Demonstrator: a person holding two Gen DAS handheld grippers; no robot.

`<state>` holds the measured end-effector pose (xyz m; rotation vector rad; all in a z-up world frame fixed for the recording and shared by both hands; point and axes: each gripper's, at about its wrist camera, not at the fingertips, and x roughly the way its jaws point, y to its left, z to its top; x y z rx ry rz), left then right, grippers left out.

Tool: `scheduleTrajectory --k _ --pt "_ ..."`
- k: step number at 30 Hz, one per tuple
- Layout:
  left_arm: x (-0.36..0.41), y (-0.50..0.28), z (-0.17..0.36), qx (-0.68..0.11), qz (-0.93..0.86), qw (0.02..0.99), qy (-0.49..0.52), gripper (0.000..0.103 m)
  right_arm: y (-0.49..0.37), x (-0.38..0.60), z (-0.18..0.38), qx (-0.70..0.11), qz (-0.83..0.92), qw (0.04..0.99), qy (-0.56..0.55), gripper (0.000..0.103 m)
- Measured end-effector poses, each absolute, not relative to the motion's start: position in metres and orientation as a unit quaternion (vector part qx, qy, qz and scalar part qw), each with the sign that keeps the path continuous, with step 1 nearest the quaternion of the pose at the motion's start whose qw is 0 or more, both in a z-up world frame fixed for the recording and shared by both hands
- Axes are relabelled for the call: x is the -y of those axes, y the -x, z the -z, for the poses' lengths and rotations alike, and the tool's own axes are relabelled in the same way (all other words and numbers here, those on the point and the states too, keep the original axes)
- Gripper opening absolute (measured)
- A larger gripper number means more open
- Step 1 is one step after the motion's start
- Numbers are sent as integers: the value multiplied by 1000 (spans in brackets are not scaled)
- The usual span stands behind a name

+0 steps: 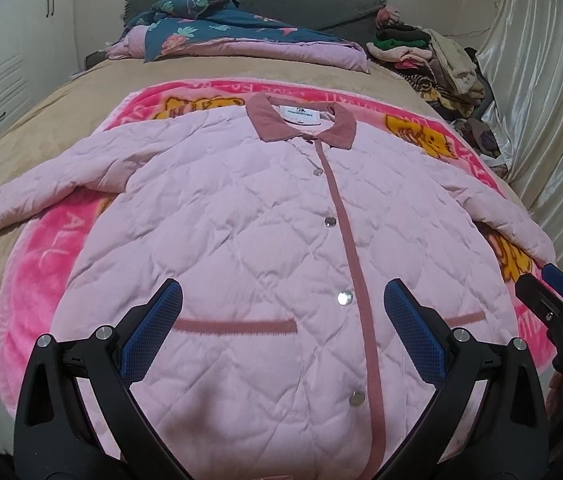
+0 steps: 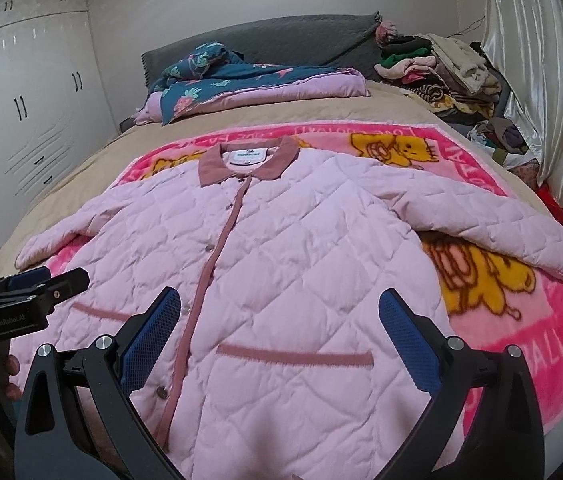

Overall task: Fold large clothes
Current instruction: 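Move the right tool to the jacket sleeve and grasp its cuff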

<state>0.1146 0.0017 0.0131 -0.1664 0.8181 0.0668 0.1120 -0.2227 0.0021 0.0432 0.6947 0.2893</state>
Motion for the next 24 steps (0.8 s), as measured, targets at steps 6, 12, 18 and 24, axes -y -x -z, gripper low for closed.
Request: scheduleTrajectory --k 6,12,18,24 --pt "2 -145 -10 -402 -32 912 78 95 -138 233 2 -341 -121 932 -28 99" --pt "11 -175 -7 -412 -24 908 74 95 -162 254 11 -351 -93 931 -42 99" --pt "22 -200 -9 -413 -9 908 75 95 -181 277 17 -355 -65 931 -59 99" --pt "38 -223 -11 -413 3 908 62 95 -197 304 17 -353 -36 932 -80 99"
